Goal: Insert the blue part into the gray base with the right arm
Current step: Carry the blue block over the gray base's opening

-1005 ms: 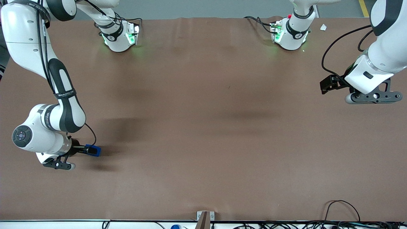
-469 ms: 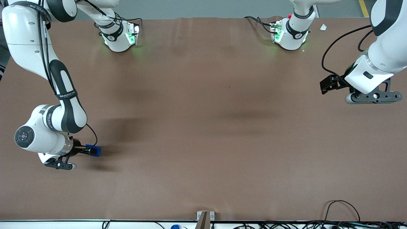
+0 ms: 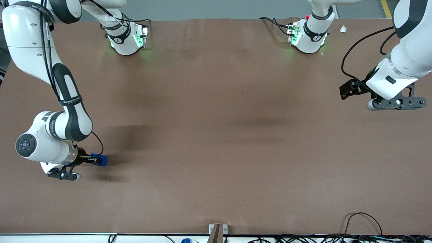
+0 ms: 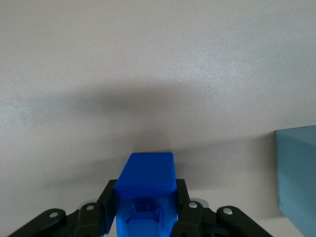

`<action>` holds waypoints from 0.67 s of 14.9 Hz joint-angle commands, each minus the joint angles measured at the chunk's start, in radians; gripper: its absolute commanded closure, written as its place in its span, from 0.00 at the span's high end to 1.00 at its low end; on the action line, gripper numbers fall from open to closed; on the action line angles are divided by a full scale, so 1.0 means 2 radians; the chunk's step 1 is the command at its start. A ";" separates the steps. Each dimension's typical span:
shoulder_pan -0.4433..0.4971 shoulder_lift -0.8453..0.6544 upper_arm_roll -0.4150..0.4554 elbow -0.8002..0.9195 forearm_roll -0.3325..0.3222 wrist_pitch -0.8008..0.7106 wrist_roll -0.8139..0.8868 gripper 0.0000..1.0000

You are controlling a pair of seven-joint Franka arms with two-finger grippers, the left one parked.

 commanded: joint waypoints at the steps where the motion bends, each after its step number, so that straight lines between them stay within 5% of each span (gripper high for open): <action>1: 0.000 -0.005 0.002 0.000 0.000 -0.003 -0.004 0.04; 10: -0.019 -0.137 0.000 0.025 -0.011 -0.226 -0.041 0.02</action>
